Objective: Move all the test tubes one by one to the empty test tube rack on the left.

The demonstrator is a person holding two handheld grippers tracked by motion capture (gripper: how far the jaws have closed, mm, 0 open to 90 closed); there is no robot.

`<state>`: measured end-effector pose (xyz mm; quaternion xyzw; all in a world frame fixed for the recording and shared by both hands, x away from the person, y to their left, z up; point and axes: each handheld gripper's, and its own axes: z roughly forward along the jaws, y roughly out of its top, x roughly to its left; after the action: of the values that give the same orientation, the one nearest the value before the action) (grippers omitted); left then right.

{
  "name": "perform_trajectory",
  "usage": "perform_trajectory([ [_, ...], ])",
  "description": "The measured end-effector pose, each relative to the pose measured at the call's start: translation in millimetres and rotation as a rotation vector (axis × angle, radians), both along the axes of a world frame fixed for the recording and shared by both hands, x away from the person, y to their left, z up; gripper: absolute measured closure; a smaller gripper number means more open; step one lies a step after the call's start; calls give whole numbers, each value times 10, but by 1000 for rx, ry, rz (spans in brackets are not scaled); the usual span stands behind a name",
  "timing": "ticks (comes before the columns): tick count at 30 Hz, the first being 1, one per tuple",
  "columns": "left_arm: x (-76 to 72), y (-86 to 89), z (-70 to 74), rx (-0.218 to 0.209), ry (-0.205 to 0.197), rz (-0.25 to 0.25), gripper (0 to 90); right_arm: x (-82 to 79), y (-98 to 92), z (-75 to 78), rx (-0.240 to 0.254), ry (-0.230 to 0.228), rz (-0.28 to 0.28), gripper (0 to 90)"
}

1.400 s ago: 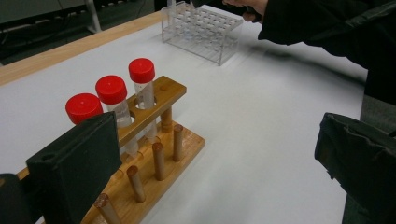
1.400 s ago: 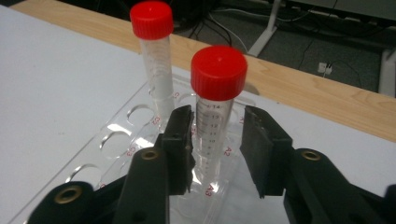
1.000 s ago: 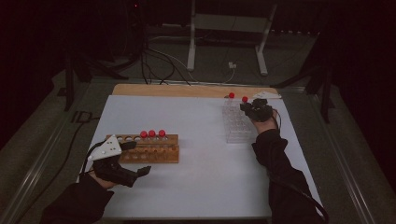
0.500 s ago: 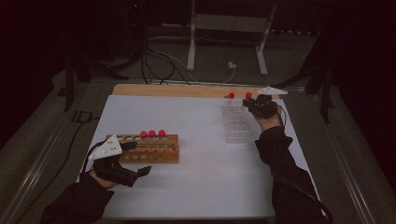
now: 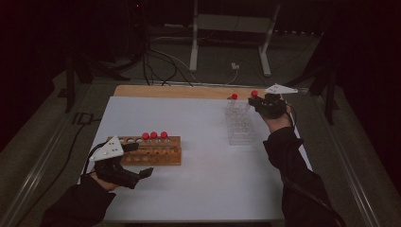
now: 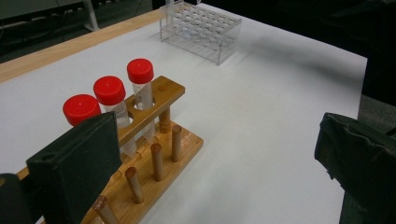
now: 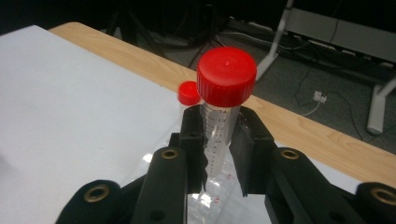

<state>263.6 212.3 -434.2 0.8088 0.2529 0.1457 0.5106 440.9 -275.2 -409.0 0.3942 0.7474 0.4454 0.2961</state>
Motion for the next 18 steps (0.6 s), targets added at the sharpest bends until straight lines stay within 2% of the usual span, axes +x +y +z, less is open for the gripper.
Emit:
perform_trajectory([
  [8,-4,-7,9,4,1,-5,10,-191,162,71,-5,-2,74,753],
  [18,-17,-16,33,-1,-4,-9,10,-474,412,53,-13,7,176,753],
])
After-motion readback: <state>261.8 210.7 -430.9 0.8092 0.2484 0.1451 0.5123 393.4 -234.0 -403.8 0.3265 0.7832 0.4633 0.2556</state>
